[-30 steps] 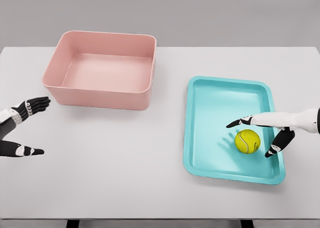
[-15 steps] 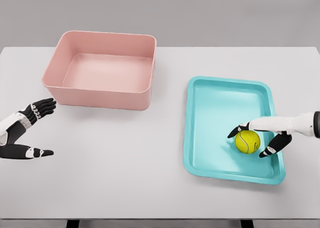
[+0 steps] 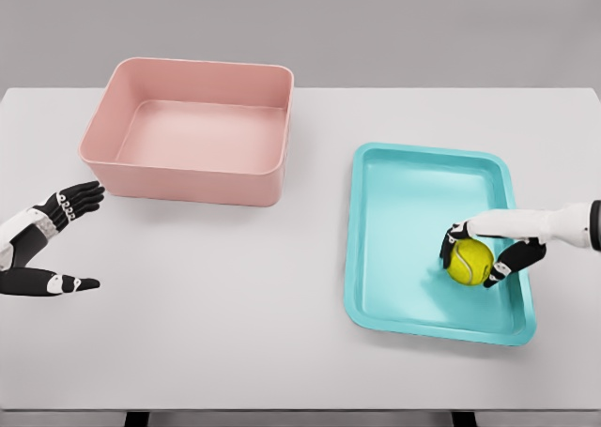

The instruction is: Put the tennis from the blue tray into the pink basket with both arms

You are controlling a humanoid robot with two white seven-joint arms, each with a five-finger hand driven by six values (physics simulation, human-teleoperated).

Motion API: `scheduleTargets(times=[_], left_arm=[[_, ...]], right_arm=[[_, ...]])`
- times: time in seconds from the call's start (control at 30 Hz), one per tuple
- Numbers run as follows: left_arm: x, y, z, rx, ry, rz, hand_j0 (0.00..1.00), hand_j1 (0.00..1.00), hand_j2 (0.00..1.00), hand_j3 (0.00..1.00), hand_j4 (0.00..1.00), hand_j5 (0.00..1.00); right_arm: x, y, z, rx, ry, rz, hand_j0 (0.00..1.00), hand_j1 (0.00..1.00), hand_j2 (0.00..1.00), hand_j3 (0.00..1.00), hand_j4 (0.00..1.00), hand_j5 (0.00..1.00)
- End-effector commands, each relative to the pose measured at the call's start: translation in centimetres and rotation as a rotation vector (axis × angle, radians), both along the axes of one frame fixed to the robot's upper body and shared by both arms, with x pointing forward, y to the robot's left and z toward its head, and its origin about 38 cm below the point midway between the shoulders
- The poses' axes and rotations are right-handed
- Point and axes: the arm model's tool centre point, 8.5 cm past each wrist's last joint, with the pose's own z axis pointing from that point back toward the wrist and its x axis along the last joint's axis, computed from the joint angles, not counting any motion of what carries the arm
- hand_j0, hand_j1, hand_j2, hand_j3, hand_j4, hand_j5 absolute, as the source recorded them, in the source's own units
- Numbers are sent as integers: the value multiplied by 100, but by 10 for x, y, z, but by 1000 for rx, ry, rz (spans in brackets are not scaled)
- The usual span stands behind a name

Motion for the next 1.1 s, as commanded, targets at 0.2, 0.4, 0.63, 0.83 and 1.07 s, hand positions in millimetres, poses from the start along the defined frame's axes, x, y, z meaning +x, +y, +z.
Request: scheduleTargets(times=[0.2,0.4,0.63,0.83,1.07], left_arm=[[1,0,1,-2,-1,2,100,100,100,100,100,100],[1,0,1,-3,-1,1,100,100,100,100,100,100],[1,0,1,0,-1,1,100,100,100,100,100,100],[1,0,1,0,-1,1,100,100,100,100,100,100],[1,0,1,0,-1,1,100,100,100,100,100,100]], right_arm=[[20,16,39,82,-122,24,42,42,42,42,42,42],[30,83,55,209,-225,163,42,42,42,42,42,42],[24,171,54,329,-269,320,42,42,42,42,42,42],[0,251,32,395,-216,480,43,43,43,43,43,43],[-2,296,29,383,-207,492,44,44,44,44,44,44]])
